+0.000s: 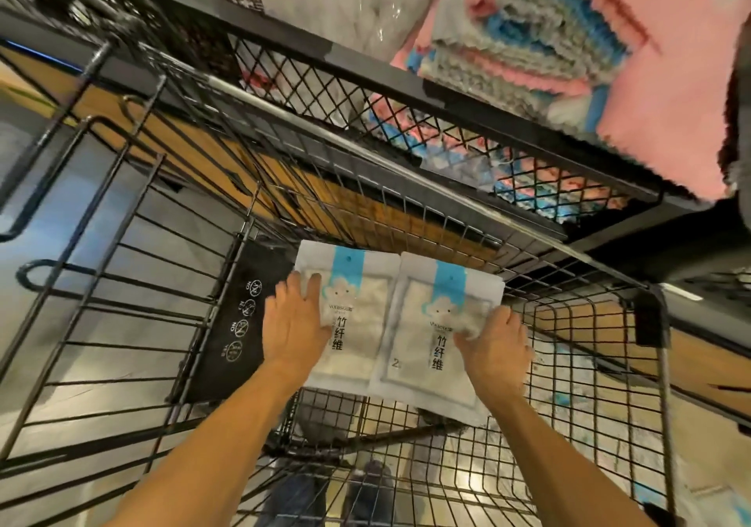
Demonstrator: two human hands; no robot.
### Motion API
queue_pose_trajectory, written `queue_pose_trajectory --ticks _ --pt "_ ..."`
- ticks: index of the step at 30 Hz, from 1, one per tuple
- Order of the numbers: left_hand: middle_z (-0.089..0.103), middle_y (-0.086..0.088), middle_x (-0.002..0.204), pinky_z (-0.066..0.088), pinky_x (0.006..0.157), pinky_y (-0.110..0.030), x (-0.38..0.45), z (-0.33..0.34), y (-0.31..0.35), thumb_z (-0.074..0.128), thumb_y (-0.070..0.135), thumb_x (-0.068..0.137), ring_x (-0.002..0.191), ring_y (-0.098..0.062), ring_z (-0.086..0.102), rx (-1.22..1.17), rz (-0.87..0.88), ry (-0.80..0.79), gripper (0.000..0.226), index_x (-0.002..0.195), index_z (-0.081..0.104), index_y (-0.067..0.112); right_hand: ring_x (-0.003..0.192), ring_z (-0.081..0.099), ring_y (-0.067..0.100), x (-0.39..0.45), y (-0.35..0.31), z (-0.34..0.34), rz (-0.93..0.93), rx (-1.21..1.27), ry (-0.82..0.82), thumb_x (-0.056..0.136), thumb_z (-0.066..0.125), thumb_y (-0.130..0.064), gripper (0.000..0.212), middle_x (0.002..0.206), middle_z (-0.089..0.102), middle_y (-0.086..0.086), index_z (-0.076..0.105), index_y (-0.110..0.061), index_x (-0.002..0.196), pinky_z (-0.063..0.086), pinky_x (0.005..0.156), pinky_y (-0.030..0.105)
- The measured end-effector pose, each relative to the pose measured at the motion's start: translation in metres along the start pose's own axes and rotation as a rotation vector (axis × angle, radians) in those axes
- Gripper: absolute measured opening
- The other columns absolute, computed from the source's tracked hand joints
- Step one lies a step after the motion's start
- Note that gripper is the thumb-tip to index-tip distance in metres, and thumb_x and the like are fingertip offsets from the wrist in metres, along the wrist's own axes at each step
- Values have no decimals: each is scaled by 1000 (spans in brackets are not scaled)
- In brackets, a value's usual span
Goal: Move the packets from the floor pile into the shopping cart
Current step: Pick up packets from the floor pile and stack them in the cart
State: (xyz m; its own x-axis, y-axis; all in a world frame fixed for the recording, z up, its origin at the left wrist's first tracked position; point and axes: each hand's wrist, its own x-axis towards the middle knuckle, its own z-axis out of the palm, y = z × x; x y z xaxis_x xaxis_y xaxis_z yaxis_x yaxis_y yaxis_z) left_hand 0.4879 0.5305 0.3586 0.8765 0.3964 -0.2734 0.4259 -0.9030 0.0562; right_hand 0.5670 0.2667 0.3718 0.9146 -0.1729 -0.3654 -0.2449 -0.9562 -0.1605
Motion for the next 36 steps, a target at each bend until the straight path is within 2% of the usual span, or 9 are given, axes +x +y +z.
queue_pose_trajectory --ticks 4,8,12,19,22,25,28,31,36 --pt "42 -12 151 37 108 -49 -4 -36 7 64 61 84 137 -31 41 34 73 10 81 151 39 22 123 48 27 -10 -12 -40 -157 -115 -3 85 77 -48 63 129 53 4 47 -21 132 45 101 53" --pt "23 -10 166 17 123 -54 -8 -96 19 40 62 95 153 -28 19 58 99 3 75 159 25 26 133 47 25 -24 -23 -96 -270 -133 10 90 69 -53 67 143 52 0 43 -27 146 42 109 55" --pt "15 -7 169 9 125 -55 -19 -171 30 33 62 98 156 -25 10 57 126 52 72 161 23 28 146 36 24 -47 -35 -158 -324 -120 26 92 57 -64 69 154 46 -3 42 -30 151 24 122 60" --pt "8 -2 171 2 125 -53 -52 -321 58 27 64 100 157 -21 3 -9 181 137 70 162 17 32 157 17 25 -96 -53 -285 -347 -33 68 90 41 -77 79 168 28 -2 35 -36 157 4 123 67" --pt "11 0 170 5 125 -54 -64 -382 72 27 65 100 157 -23 9 -41 216 223 69 162 15 35 151 28 26 -112 -56 -345 -370 6 153 89 41 -77 74 158 42 -4 44 -36 150 9 121 69" --pt "21 0 168 13 123 -54 -83 -435 86 23 68 98 155 -23 18 -55 249 297 68 159 24 36 151 29 28 -138 -53 -407 -384 24 204 82 35 -82 88 161 39 -2 41 -33 153 18 121 65" --pt "23 -1 167 15 123 -55 -97 -484 99 26 67 99 153 -25 21 -65 311 286 68 158 29 35 148 36 27 -163 -45 -457 -338 29 331 87 44 -77 77 159 44 -1 44 -35 152 24 118 62" --pt "32 -4 163 27 119 -53 -110 -520 114 32 63 100 148 -27 31 -13 424 361 65 156 32 32 136 49 29 -194 -28 -491 -282 76 458 84 47 -75 74 144 59 1 53 -33 144 37 112 59" --pt "45 -3 155 39 112 -46 -150 -542 154 34 63 99 139 -27 45 -2 633 443 63 153 41 31 137 50 30 -261 16 -517 -101 81 581 91 49 -70 70 148 56 2 51 -28 147 42 110 51"
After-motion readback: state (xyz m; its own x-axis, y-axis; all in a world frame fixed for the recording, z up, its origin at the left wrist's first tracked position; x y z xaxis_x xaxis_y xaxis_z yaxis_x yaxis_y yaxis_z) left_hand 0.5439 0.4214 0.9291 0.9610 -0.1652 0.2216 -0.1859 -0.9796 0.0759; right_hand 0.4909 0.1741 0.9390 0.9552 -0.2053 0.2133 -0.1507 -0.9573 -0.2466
